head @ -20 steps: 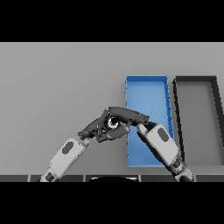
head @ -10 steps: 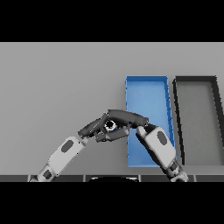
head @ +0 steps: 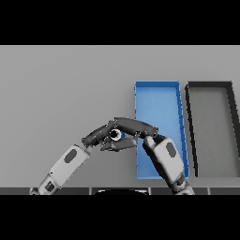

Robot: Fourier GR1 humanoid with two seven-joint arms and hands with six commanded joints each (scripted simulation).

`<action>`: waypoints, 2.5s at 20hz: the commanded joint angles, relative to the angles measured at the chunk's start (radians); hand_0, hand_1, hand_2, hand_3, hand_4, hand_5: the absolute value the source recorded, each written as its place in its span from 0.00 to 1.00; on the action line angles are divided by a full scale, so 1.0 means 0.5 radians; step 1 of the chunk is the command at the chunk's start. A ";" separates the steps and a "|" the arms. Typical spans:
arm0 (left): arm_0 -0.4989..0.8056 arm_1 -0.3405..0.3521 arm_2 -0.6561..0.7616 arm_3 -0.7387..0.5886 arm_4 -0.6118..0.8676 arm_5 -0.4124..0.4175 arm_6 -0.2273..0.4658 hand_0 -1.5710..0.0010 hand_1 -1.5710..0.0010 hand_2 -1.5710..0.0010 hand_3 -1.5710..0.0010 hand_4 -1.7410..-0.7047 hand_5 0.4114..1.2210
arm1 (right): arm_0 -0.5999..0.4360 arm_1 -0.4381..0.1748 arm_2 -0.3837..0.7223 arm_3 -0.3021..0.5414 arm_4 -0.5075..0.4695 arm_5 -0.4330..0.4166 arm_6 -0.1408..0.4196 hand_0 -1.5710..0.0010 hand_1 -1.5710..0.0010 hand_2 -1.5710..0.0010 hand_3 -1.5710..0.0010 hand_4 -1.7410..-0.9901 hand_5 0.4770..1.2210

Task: Pick up the blue pipe and place it into the blue bin.

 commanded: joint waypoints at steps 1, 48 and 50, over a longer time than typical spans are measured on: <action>0.009 -0.012 -0.009 -0.009 -0.004 0.006 0.010 0.95 0.96 0.96 0.98 0.88 0.38 | 0.008 0.000 -0.006 -0.007 0.001 0.002 0.002 0.00 0.00 0.00 0.00 0.34 1.00; 0.148 0.062 -0.004 -0.159 0.033 0.061 0.290 1.00 1.00 1.00 1.00 0.88 0.08 | -0.093 -0.844 -0.497 1.090 -0.364 -1.135 0.392 0.00 0.00 0.00 0.34 0.18 1.00; 0.132 0.045 0.000 -0.136 0.036 0.066 0.320 1.00 1.00 1.00 1.00 0.88 0.08 | -0.049 -0.956 -0.278 1.106 -0.454 -1.229 0.392 0.00 0.00 0.00 0.56 0.12 0.98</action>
